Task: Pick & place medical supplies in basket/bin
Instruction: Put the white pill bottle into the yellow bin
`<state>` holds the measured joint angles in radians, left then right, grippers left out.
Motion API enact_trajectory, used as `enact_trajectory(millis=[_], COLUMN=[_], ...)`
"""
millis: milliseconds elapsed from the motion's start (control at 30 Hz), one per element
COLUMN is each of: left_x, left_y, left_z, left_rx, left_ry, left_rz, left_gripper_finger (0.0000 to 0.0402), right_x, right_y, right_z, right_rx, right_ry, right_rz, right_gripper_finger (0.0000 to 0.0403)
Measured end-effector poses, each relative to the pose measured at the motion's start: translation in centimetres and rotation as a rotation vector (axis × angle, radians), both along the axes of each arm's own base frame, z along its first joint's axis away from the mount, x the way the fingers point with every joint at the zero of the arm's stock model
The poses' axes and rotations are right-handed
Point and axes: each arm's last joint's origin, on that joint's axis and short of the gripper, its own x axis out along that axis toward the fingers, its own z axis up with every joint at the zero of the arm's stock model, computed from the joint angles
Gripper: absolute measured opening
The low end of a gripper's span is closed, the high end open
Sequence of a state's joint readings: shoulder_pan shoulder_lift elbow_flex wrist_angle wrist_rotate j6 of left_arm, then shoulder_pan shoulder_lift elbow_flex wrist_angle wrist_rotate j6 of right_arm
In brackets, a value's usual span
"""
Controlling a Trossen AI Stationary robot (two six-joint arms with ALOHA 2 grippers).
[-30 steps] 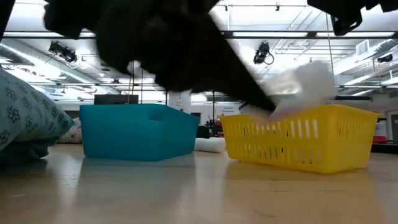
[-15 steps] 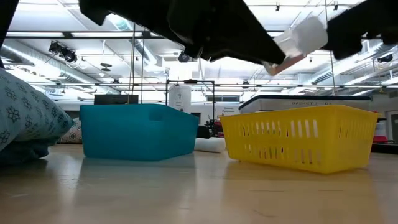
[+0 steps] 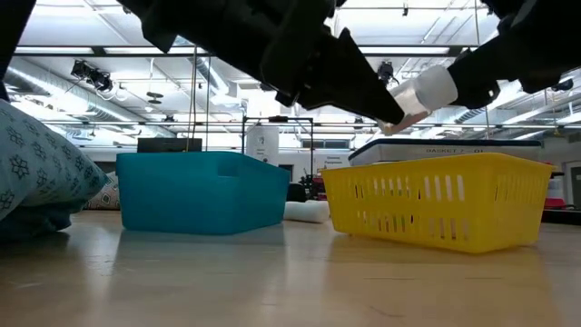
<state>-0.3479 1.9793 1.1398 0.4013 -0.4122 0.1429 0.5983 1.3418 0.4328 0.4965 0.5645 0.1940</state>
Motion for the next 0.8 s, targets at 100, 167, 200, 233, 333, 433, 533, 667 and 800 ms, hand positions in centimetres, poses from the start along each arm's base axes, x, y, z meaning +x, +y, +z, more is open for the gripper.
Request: enact_trajectory(millis=[100,167,200,233,333,433,533,667,800], left_x=[0.2,0.3,0.5,0.6,0.8,1.0,1.0,1.0,1.0], left_y=[0.6,1.1,1.3,1.6,2.2,2.5,2.6,2.5,2.5], left_z=[0.0,0.0,0.1,0.3,0.3,0.3,0.3,0.3,0.3], left_rx=[0.003,0.002,-0.002,-0.004,-0.007,-0.035,-0.041,-0.040,-0.039], left_ry=[0.000,-0.002,-0.016,-0.028,-0.024,-0.024,-0.019,-0.020,-0.020], left_rz=[0.020,0.031,0.042,0.052,0.052,0.019,0.010,0.008,0.009], left_gripper_finger=[0.0156,0.0156,0.0156,0.0156,0.0156,0.0156,0.0156,0.0156,0.0156], right_x=[0.2,0.3,0.3,0.3,0.3,0.3,0.4,0.7,1.0], right_y=[-0.3,-0.4,-0.4,-0.4,-0.5,-0.5,-0.8,-1.4,-1.9], right_z=[0.0,0.0,0.0,0.0,-0.2,-0.2,-0.2,-0.2,-0.2], right_rx=[0.011,0.016,0.017,0.017,0.017,0.017,0.014,0.008,0.012], right_ry=[0.006,0.008,0.009,0.011,0.024,0.028,0.030,0.026,0.029], right_rz=[0.010,0.015,0.017,0.020,0.018,0.015,-0.003,-0.044,-0.057], right_gripper_finger=[0.0291,0.0291,0.0291,0.0291,0.0291,0.0291,0.0291,0.0280,0.0239])
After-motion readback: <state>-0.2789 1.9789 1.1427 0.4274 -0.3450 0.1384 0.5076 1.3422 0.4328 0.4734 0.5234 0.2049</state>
